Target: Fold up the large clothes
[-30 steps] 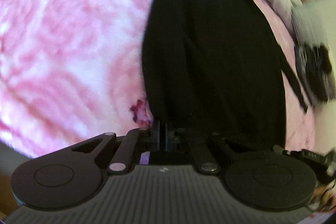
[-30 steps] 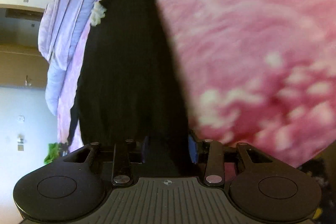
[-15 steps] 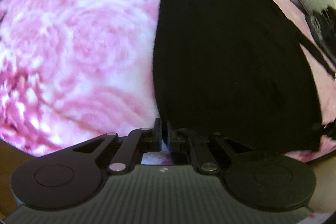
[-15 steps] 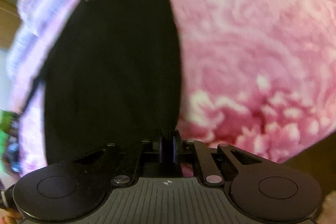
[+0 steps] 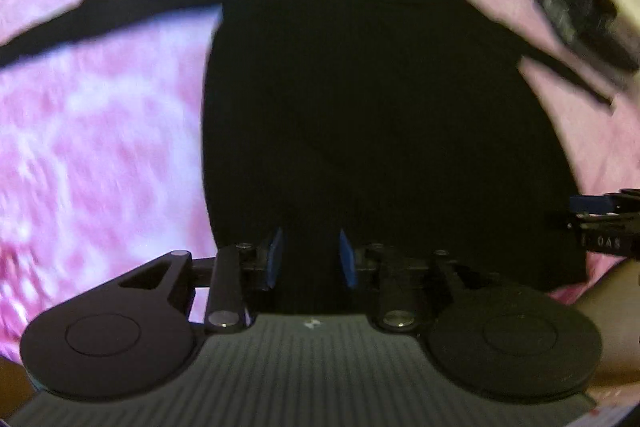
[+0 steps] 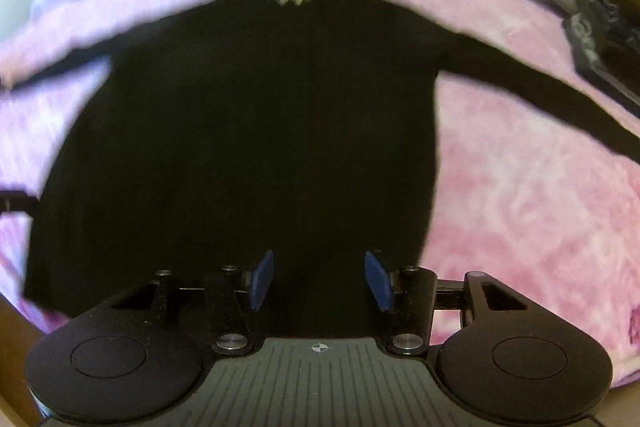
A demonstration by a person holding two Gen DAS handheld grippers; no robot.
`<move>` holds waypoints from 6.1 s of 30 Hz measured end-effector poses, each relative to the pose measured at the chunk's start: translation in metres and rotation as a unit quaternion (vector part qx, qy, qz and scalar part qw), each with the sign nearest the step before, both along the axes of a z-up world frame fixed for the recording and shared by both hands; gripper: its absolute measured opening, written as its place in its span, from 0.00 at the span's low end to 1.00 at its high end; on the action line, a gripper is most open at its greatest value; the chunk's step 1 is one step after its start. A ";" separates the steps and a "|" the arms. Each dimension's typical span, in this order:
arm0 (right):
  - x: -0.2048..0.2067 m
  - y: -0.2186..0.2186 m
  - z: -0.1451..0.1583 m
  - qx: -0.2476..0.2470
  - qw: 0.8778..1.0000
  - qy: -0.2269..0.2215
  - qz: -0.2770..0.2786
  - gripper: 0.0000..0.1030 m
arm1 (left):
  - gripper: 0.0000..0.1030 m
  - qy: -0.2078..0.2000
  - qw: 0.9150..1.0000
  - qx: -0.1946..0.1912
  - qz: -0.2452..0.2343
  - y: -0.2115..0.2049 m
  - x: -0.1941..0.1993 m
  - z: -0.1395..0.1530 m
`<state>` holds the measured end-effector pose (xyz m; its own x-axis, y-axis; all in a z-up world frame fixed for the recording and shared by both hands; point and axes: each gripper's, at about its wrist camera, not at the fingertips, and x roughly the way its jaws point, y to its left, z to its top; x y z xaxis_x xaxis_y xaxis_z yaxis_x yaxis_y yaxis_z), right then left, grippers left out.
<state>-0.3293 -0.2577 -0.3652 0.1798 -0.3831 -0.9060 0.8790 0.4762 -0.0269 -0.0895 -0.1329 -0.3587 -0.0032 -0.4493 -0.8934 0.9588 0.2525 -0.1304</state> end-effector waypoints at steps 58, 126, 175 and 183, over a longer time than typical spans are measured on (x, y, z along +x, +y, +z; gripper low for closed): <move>-0.160 0.201 0.280 0.034 0.995 -0.084 0.037 0.67 | 0.62 -0.094 0.995 -0.014 0.033 0.205 -0.226 0.299; 0.008 -0.122 0.247 0.035 0.985 -0.088 -0.145 0.68 | 0.67 0.041 0.982 -0.024 0.184 -0.049 0.171 0.206; -0.055 -0.227 0.128 0.053 0.959 -0.019 -0.277 0.68 | 0.00 0.007 0.942 -0.315 0.114 -0.233 0.196 0.167; -0.111 -0.229 0.107 0.069 0.955 -0.025 -0.287 0.68 | 0.37 0.083 0.958 -0.252 -0.108 -0.305 -0.005 0.088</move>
